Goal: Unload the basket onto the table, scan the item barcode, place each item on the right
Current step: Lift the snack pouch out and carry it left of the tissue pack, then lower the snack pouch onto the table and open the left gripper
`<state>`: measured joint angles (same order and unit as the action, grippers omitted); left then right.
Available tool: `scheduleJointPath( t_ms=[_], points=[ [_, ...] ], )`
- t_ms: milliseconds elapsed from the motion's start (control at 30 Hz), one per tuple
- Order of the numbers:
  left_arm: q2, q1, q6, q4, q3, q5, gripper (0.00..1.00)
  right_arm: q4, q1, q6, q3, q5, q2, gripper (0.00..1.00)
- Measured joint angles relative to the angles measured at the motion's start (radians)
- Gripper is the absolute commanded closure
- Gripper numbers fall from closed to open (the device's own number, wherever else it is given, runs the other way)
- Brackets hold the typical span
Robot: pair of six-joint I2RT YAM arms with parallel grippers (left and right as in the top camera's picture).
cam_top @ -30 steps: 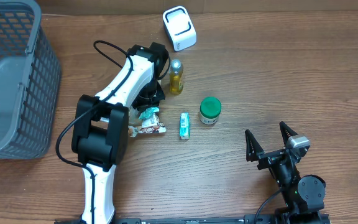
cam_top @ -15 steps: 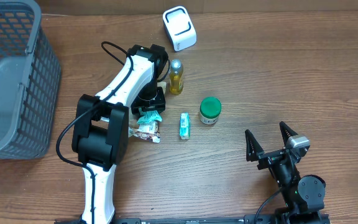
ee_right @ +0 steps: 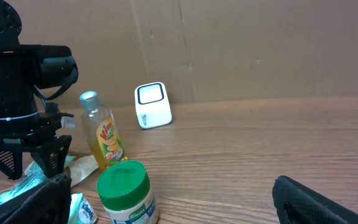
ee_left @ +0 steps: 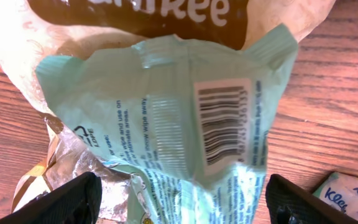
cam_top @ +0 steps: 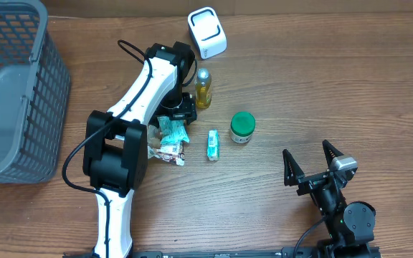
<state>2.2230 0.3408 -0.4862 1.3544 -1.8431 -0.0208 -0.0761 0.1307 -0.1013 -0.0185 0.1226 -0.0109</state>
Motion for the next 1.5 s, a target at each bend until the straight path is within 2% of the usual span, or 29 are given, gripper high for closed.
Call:
scheduleJointPath(
  t_ms=[167,333,367,467,667,1100,1300,1433,1500],
  points=[
    [0.000,0.000,0.000,0.009,0.000,0.003,0.24,0.000,0.000,0.000,0.000,0.000,0.000,0.00],
    [0.000,0.000,0.007,0.003,0.000,0.001,0.37,0.000,0.000,0.000,0.000,0.000,0.000,0.00],
    [0.000,0.000,0.008,0.002,0.000,-0.001,0.41,-0.001,0.000,0.000,0.000,0.000,0.000,0.00],
    [0.000,0.000,0.021,0.003,0.000,-0.002,0.64,-0.001,0.000,0.000,0.000,0.000,0.000,0.00],
    [0.000,-0.005,0.079,0.037,-0.022,-0.009,0.83,0.000,0.000,0.000,0.000,0.000,0.000,0.00],
    [0.003,-0.077,0.158,0.176,-0.156,-0.051,0.90,0.000,0.000,0.000,0.000,0.000,0.000,0.00],
    [0.003,-0.082,0.158,0.149,-0.148,-0.073,0.89,-0.001,0.000,0.000,0.000,0.000,0.000,0.00],
    [0.003,-0.059,0.166,0.142,-0.138,-0.069,0.74,0.000,0.000,0.000,0.000,0.001,0.000,0.00],
    [0.003,-0.052,0.174,0.146,-0.138,-0.066,0.61,0.000,0.000,0.000,0.000,0.000,0.000,0.00]
  ],
)
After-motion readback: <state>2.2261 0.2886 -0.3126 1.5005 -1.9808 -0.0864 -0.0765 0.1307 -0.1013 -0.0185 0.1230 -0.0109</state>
